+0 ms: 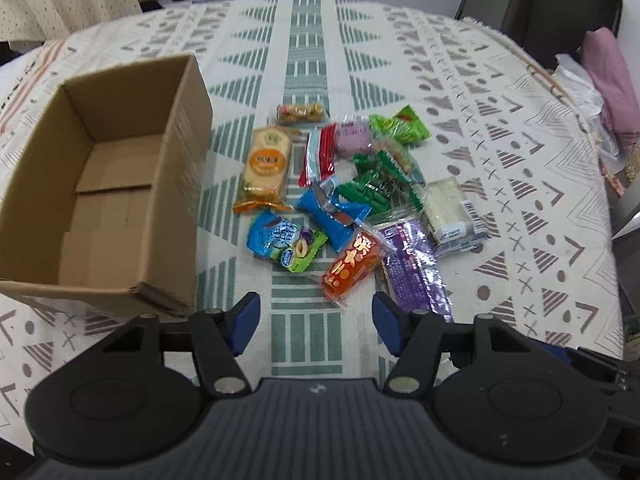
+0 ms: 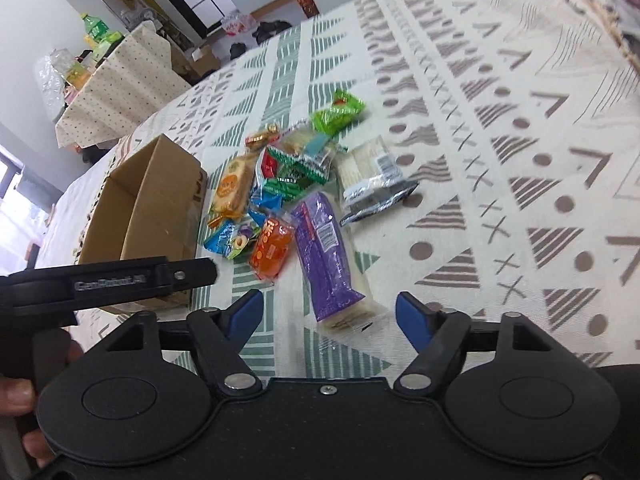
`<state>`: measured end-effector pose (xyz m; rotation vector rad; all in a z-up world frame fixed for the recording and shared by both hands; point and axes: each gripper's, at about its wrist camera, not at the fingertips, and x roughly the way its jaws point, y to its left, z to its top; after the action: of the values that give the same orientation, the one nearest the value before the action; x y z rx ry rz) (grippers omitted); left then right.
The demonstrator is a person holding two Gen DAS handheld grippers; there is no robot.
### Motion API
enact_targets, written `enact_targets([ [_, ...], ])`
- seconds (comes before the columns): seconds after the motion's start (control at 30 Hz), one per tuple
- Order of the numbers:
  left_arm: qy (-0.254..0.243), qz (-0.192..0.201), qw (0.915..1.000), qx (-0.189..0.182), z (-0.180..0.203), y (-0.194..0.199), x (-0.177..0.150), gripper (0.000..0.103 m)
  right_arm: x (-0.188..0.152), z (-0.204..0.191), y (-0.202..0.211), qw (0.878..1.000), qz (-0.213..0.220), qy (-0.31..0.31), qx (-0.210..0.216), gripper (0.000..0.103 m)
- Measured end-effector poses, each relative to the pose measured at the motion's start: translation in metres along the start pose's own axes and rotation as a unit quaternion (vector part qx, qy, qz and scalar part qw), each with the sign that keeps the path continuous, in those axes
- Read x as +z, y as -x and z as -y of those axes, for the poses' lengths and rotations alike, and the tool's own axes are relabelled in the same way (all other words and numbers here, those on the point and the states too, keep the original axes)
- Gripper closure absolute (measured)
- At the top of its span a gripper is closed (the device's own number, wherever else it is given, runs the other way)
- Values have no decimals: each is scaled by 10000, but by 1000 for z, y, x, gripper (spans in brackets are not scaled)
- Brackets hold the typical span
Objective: Organize snacks
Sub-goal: 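Grasp the orange candy packet with the left gripper while the right grasps the purple bar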
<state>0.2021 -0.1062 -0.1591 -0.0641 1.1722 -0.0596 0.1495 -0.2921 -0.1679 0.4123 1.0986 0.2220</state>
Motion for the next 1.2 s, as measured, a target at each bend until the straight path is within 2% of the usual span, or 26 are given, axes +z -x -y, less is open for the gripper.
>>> enact_targets([
  [0.17, 84, -88, 9999, -20, 2, -17, 8, 45, 4, 2, -13, 9999, -76, -51, 48, 39],
  [0.4, -110, -183, 9997, -81, 17, -38, 17, 51, 10, 4, -31, 9998, -199, -54, 70, 42],
  [0.47, -144, -234, 9996, -71, 19, -46, 19, 58, 12, 4, -36, 9997, -237, -57, 49, 43],
  [0.53, -189, -302, 9994, -33, 21, -55, 22, 60, 14, 5, -41, 9996, -262, -70, 40, 44],
  [0.7, -209, -401, 9989, -77, 22, -69, 25, 60, 17, 6, -48, 9995, -281, -126, 58, 44],
  [0.73, -181, -450, 9988, -101, 21, -71, 25, 63, 18, 5, -50, 9995, -285, -128, 54, 44],
  [0.77, -134, -527, 9984, -124, 20, -74, 24, 75, 19, 5, -52, 9995, -285, -123, 36, 44],
  [0.87, -97, -603, 9981, -73, 20, -73, 25, 84, 21, 2, -58, 9995, -310, -36, -17, 44],
  [1.07, -175, -494, 9986, -112, 19, -56, 34, 85, 20, -4, -65, 9992, -384, 107, -103, 53],
  [1.13, -197, -432, 9988, -157, 17, -48, 37, 85, 20, -4, -67, 9990, -435, 105, -94, 68],
  [1.2, -195, -350, 9990, -175, 14, -39, 38, 85, 18, -6, -64, 9992, -377, 143, -62, 72],
])
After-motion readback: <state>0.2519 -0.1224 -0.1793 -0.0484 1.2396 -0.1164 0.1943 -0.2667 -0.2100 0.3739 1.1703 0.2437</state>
